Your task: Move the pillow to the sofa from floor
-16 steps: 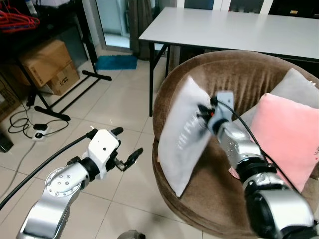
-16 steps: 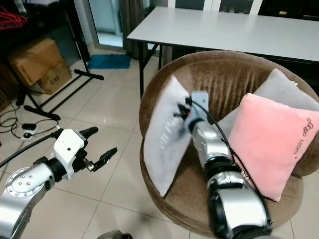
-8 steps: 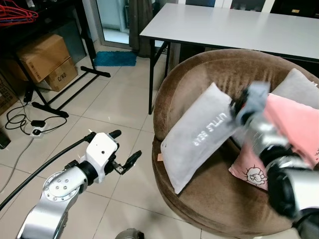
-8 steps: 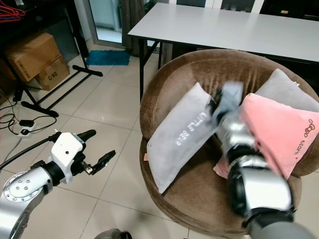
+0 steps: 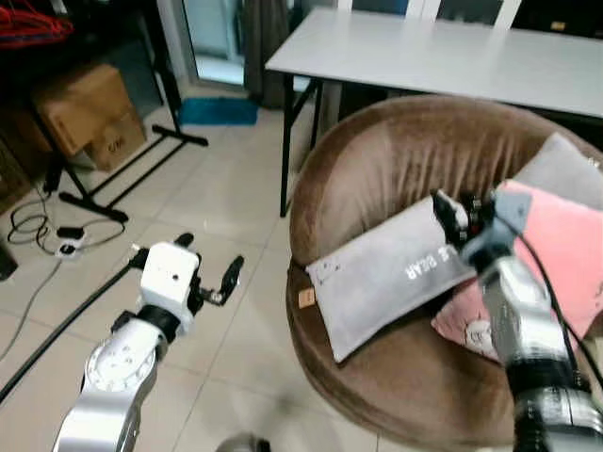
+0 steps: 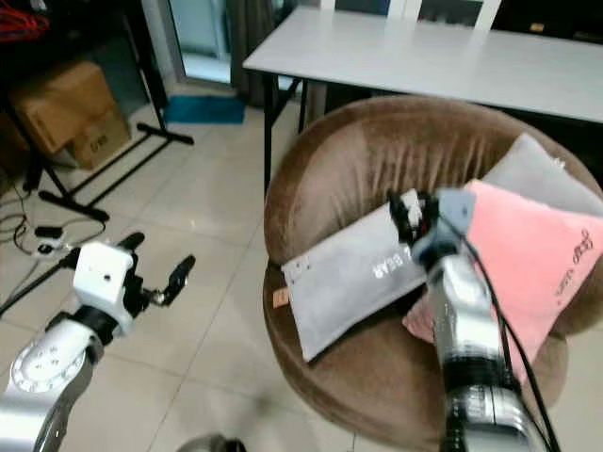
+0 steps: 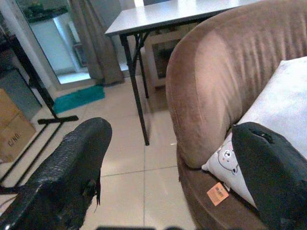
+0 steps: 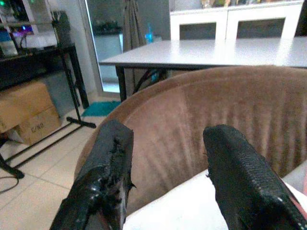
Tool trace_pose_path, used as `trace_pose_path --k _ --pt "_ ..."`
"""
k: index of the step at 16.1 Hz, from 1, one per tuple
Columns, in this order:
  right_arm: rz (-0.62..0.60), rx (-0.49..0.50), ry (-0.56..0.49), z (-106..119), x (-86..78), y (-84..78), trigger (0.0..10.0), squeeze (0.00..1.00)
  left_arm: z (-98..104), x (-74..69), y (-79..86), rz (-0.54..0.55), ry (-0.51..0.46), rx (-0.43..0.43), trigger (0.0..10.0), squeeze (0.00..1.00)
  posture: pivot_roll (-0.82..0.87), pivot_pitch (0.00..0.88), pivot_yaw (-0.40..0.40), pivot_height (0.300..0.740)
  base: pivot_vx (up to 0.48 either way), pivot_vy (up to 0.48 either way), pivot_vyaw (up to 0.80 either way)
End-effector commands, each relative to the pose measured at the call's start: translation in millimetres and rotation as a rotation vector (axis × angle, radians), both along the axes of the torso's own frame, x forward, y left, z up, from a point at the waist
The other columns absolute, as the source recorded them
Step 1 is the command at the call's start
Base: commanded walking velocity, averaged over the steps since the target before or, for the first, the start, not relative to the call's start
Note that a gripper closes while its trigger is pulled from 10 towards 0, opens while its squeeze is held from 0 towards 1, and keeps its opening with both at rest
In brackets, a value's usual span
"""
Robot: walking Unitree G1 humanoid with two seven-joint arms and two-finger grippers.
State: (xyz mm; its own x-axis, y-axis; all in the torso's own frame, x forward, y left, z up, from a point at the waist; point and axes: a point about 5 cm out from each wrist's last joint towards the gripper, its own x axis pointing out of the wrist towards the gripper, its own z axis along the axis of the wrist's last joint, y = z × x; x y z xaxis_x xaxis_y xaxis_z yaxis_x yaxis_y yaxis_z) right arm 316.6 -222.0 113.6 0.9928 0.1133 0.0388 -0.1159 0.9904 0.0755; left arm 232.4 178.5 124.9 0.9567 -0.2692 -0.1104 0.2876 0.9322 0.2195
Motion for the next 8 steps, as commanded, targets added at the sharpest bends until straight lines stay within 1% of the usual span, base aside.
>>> trace_pose_path --k 1,2,3,5,7,8 --pt "-0.006 -0.024 -0.039 10.6 -17.7 11.0 10.0 1.0 -0.4 0.5 2.4 0.031 -0.016 0.038 10.0 0.0 -0.04 0.0 0.013 0.74 0.0 0.0 0.0" --pt "-0.022 -0.021 -0.019 3.8 -38.7 18.2 10.0 1.0 -0.6 2.9 4.9 0.062 -0.023 0.045 10.0 0.0 -0.05 0.0 0.019 0.74 0.0 0.0 0.0" --pt "-0.088 -0.043 0.001 -1.2 -49.0 19.2 10.0 1.0 -0.8 5.0 6.2 0.074 -0.025 0.039 10.0 0.0 -0.05 0.0 0.022 0.74 0.0 -0.322 0.0" --pt "-0.182 -0.067 0.038 -8.0 -63.7 22.6 10.0 1.0 -2.1 9.0 8.5 0.092 -0.026 0.038 10.0 0.0 -0.06 0.0 0.027 0.74 0.0 -0.351 0.0" --pt "-0.241 -0.068 0.062 -14.4 -70.4 28.6 10.0 1.0 -4.0 13.9 10.7 0.104 -0.025 0.043 10.0 0.0 -0.07 0.0 0.038 0.74 0.0 -0.394 0.0" --pt "-0.253 -0.048 0.088 -17.4 -72.9 32.2 10.0 1.0 -4.4 16.1 10.1 0.101 -0.026 0.043 10.0 0.0 -0.07 0.0 0.041 0.74 0.0 -0.405 0.0"
